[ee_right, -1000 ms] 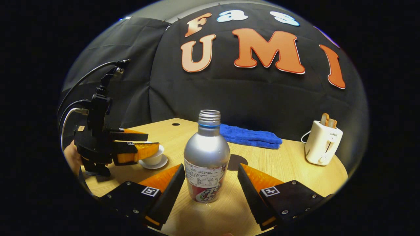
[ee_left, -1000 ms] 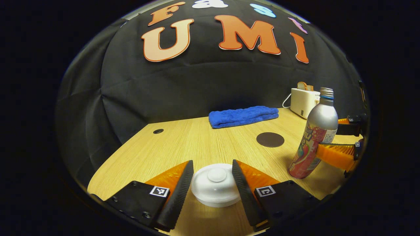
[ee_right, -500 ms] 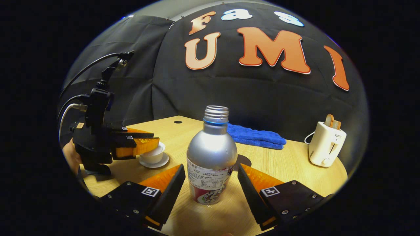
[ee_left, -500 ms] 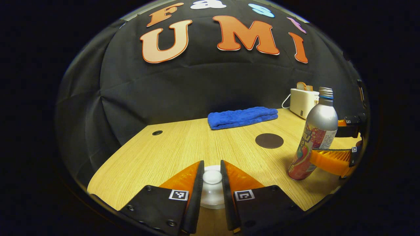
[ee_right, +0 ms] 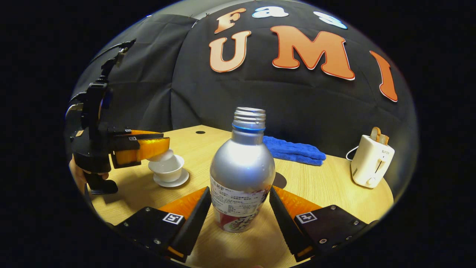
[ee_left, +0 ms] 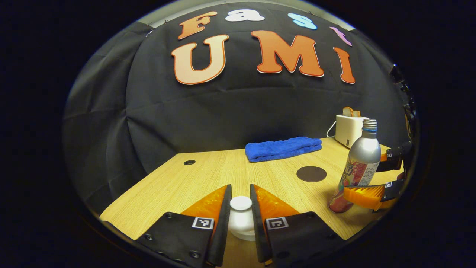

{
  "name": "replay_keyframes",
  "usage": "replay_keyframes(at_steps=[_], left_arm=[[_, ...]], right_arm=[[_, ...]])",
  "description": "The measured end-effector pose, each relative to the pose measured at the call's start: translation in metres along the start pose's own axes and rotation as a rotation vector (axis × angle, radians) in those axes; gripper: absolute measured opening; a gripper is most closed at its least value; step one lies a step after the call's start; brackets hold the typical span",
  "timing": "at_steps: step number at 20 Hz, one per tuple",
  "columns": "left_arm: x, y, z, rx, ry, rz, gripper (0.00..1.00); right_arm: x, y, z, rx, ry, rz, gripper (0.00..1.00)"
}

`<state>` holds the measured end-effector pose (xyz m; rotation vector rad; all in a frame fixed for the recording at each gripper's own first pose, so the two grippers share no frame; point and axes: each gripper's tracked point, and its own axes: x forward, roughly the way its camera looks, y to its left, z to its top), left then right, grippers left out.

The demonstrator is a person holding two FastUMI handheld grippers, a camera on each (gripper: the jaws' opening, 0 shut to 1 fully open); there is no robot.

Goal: Open the teacup lid with one hand, grasp the water bottle and pour water into the teacup with the other hand; after pouring, place the water bottle on the coaster and then close the teacup lid.

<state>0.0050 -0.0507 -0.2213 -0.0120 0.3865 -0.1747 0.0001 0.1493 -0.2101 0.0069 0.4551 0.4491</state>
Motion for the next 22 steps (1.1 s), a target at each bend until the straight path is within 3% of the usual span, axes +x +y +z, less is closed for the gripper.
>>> replay_keyframes(at_steps=[2,3,4,5,6,16,22], left_arm=[[-0.003,0.005,0.002,-0.002,-0.008,0.011,0.34],[-0.003,0.007,0.003,-0.005,-0.013,0.015,0.37],[-0.006,0.009,0.006,-0.010,-0.018,0.019,0.40],[-0.007,0.013,0.005,-0.014,-0.024,0.025,0.33],[-0.008,0.015,0.006,-0.014,-0.030,0.033,0.36],[-0.033,0.061,0.008,-0.004,-0.067,0.112,0.37],[-0.040,0.083,0.001,-0.021,-0.067,0.140,0.37]], right_arm=[[0.000,0.000,0.001,0.012,0.009,-0.005,0.87],[0.000,0.003,0.001,0.010,0.015,0.003,0.82],[0.000,0.002,0.002,0.002,0.022,0.001,0.81],[0.000,0.001,0.004,-0.018,0.025,-0.003,0.81],[0.000,0.000,0.008,-0.043,0.022,-0.009,0.81],[0.010,0.006,0.036,-0.451,0.003,-0.113,0.80],[0.020,-0.007,0.045,-0.661,0.016,-0.214,0.76]])
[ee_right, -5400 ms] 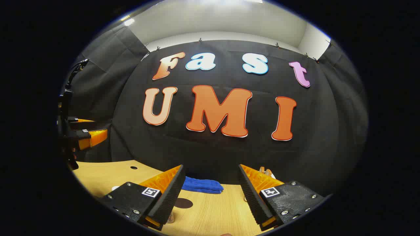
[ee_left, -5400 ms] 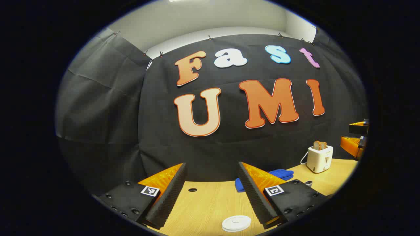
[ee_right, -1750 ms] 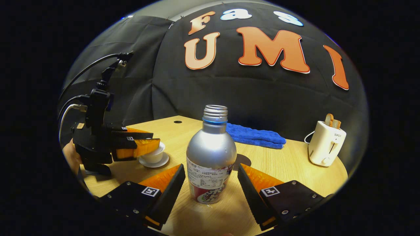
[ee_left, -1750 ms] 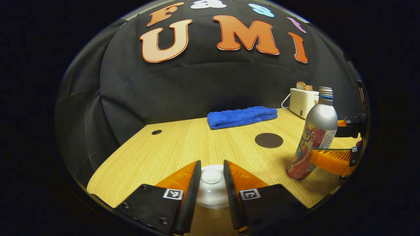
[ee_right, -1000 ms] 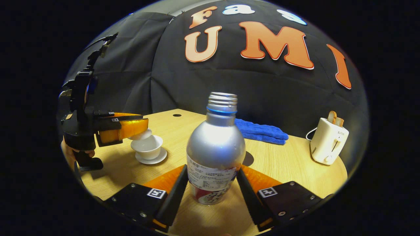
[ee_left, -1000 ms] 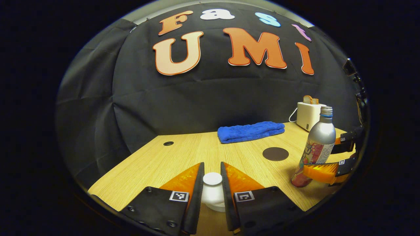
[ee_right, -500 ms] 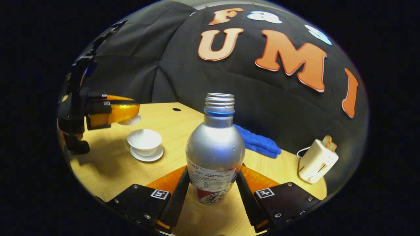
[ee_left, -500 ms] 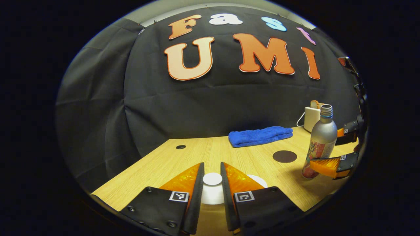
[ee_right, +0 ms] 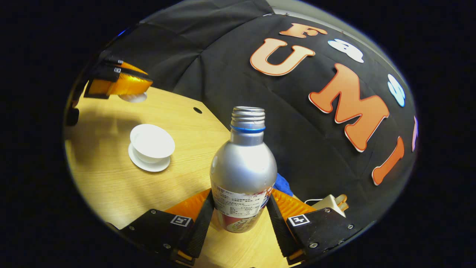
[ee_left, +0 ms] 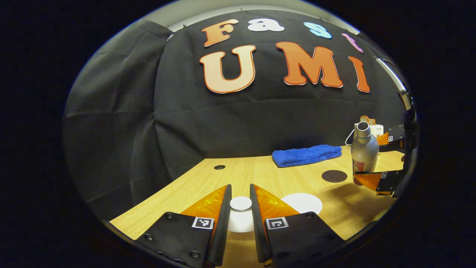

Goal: Open the teacup lid with one hand, grasp the water bottle and pour water into the teacup with the other hand; after pouring, place the water bottle on the coaster and then close the teacup lid.

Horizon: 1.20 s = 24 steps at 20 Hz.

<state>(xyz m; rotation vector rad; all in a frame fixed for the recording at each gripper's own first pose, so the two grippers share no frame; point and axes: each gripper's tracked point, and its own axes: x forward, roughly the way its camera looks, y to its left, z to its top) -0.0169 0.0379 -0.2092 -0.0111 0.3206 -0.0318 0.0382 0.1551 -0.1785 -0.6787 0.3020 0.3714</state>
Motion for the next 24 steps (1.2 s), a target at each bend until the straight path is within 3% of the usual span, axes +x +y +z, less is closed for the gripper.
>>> replay_keyframes(at_steps=[3,5,6,12,23,24], left_arm=[[0.000,0.007,-0.002,-0.018,-0.001,0.006,0.34],[0.001,0.012,-0.005,-0.031,0.001,0.012,0.37],[0.000,0.016,-0.006,-0.037,0.002,0.016,0.34],[0.002,0.035,-0.010,-0.056,0.004,0.040,0.37],[-0.002,0.059,-0.022,-0.081,0.014,0.070,0.34],[-0.004,0.059,-0.022,-0.080,0.009,0.072,0.37]], right_arm=[[0.005,-0.010,0.000,-0.144,0.006,-0.053,0.79],[0.012,-0.012,0.007,-0.227,-0.004,-0.067,0.83],[0.017,-0.010,0.012,-0.262,-0.008,-0.065,0.79],[0.017,-0.003,0.018,-0.397,-0.042,-0.052,0.79],[0.011,0.013,0.018,-0.724,-0.129,-0.169,0.79],[0.011,0.010,0.021,-0.751,-0.140,-0.187,0.79]])
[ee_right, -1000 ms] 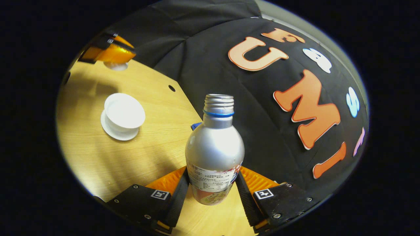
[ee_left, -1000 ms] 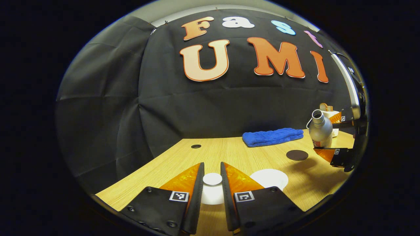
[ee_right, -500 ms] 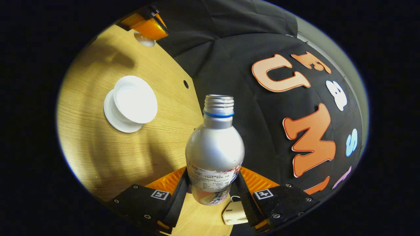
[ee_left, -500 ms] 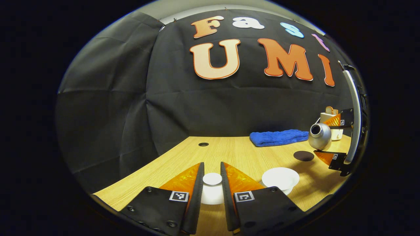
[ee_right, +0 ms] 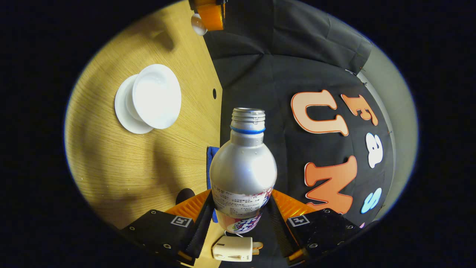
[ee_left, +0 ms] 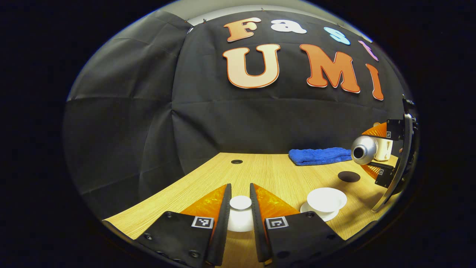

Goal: Open the teacup lid with one hand, grasp the water bottle and pour water into the teacup with the other hand; after pouring, place the water bottle on the coaster and then close the teacup lid.

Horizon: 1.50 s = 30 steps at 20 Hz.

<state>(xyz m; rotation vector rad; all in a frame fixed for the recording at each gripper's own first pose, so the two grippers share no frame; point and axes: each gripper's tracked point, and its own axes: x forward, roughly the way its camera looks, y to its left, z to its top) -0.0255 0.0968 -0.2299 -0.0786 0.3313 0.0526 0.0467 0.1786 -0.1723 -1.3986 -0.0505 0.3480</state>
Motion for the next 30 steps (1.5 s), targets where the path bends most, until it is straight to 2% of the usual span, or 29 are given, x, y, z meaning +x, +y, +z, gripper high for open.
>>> replay_keyframes(at_steps=[3,8,12,13,14,19,21,22,30], left_arm=[[0.001,0.002,0.000,0.002,-0.003,0.004,0.37],[-0.001,0.003,-0.002,-0.007,-0.002,0.007,0.37],[-0.001,0.005,-0.002,-0.009,-0.005,0.007,0.37],[0.000,0.005,-0.002,-0.008,-0.004,0.008,0.34],[0.000,0.006,-0.004,-0.007,-0.003,0.009,0.37],[-0.001,0.005,-0.002,-0.011,-0.010,0.007,0.37],[-0.002,0.006,-0.002,-0.010,-0.006,0.007,0.34],[-0.001,0.006,-0.003,-0.010,-0.007,0.007,0.37],[-0.003,0.006,-0.001,-0.008,-0.016,0.009,0.37]], right_arm=[[0.003,-0.008,0.000,-0.071,-0.014,-0.043,0.78],[0.000,-0.017,0.007,-0.182,-0.048,-0.056,0.79],[-0.001,-0.020,0.012,-0.204,-0.072,-0.071,0.79],[-0.001,-0.021,0.013,-0.215,-0.078,-0.078,0.78],[-0.001,-0.023,0.015,-0.234,-0.083,-0.090,0.78],[-0.003,-0.031,0.019,-0.292,-0.104,-0.148,0.79],[-0.001,-0.038,0.019,-0.328,-0.113,-0.177,0.78],[-0.001,-0.040,0.020,-0.344,-0.115,-0.187,0.79],[0.006,-0.055,0.017,-0.384,-0.128,-0.238,0.78]])
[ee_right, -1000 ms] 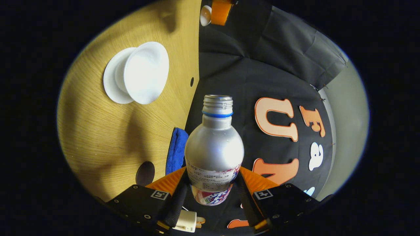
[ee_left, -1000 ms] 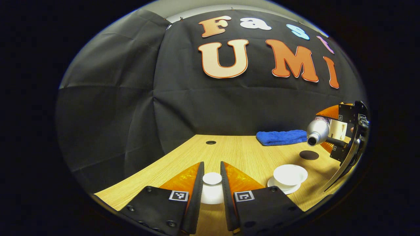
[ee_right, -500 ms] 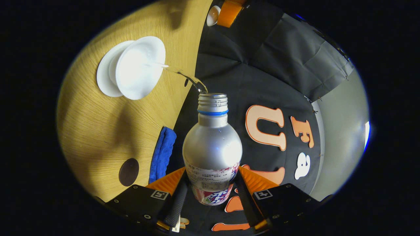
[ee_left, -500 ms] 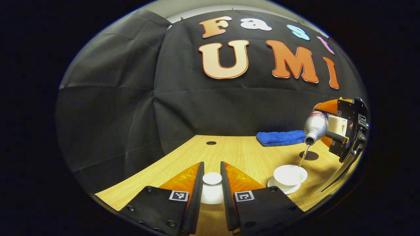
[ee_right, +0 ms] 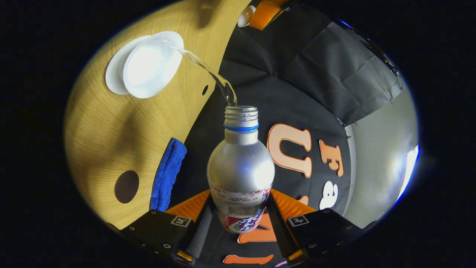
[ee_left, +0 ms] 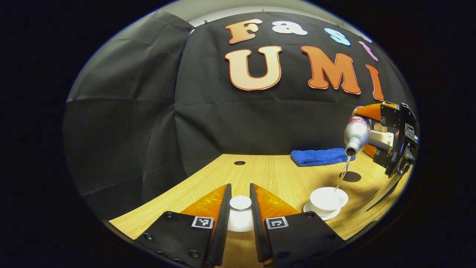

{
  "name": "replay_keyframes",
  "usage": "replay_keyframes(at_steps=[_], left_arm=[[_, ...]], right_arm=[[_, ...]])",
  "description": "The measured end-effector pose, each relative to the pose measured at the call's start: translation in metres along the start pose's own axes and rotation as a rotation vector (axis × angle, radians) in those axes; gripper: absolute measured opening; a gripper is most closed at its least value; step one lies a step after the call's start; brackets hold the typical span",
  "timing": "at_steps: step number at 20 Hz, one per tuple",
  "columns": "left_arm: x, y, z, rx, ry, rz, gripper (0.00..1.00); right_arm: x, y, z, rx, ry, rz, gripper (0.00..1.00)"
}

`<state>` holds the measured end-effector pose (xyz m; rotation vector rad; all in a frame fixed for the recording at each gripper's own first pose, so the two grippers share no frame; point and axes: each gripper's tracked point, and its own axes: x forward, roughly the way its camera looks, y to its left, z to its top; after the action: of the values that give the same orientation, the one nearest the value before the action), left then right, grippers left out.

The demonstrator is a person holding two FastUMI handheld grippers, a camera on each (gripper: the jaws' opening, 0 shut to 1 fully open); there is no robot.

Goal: Open the teacup lid with one hand, grasp the water bottle and pour water into the teacup with the other hand; after pouring, place the water bottle on the coaster and then close the teacup lid.

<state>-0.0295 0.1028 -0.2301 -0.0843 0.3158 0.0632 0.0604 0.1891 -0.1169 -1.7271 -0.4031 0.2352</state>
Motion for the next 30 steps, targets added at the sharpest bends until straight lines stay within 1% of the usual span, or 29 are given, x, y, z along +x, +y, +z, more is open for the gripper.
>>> replay_keyframes(at_steps=[6,12,13,14,16,19,20,21,22,25,26,27,28,29,30], left_arm=[[-0.001,0.000,0.002,0.002,-0.007,0.001,0.37],[-0.002,0.000,0.003,-0.001,-0.011,0.001,0.37],[-0.001,0.001,0.004,-0.002,-0.011,0.002,0.34],[-0.002,0.000,0.004,0.000,-0.014,0.003,0.37],[-0.004,-0.001,0.005,0.003,-0.014,0.001,0.37],[-0.004,0.000,0.004,-0.002,-0.012,0.005,0.37],[-0.005,0.000,0.004,-0.001,-0.011,0.005,0.34],[-0.006,0.001,0.005,0.000,-0.012,0.007,0.34],[-0.007,0.001,0.005,0.002,-0.012,0.008,0.37],[-0.009,0.001,0.005,0.002,-0.009,0.012,0.37],[-0.010,0.001,0.004,0.001,-0.009,0.011,0.40],[-0.011,0.000,0.005,0.001,-0.011,0.011,0.37],[-0.012,0.000,0.007,0.001,-0.015,0.012,0.40],[-0.014,0.000,0.007,0.002,-0.017,0.013,0.34],[-0.016,0.000,0.007,0.005,-0.017,0.014,0.36]], right_arm=[[0.009,-0.011,-0.009,-0.049,-0.011,-0.032,0.78],[0.014,-0.030,-0.015,-0.083,-0.024,-0.064,0.78],[0.017,-0.031,-0.014,-0.087,-0.030,-0.070,0.78],[0.018,-0.032,-0.013,-0.091,-0.035,-0.073,0.78],[0.018,-0.033,-0.009,-0.103,-0.048,-0.086,0.78],[0.018,-0.029,-0.005,-0.135,-0.063,-0.092,0.78],[0.017,-0.027,-0.004,-0.146,-0.070,-0.094,0.78],[0.018,-0.025,-0.003,-0.152,-0.073,-0.092,0.78],[0.017,-0.023,-0.002,-0.157,-0.078,-0.092,0.78],[0.014,-0.017,0.007,-0.167,-0.101,-0.086,0.78],[0.014,-0.014,0.011,-0.170,-0.109,-0.082,0.78],[0.014,-0.011,0.014,-0.177,-0.118,-0.078,0.78],[0.014,-0.008,0.017,-0.182,-0.124,-0.074,0.78],[0.013,-0.004,0.018,-0.184,-0.126,-0.069,0.78],[0.012,0.000,0.020,-0.183,-0.130,-0.063,0.79]])
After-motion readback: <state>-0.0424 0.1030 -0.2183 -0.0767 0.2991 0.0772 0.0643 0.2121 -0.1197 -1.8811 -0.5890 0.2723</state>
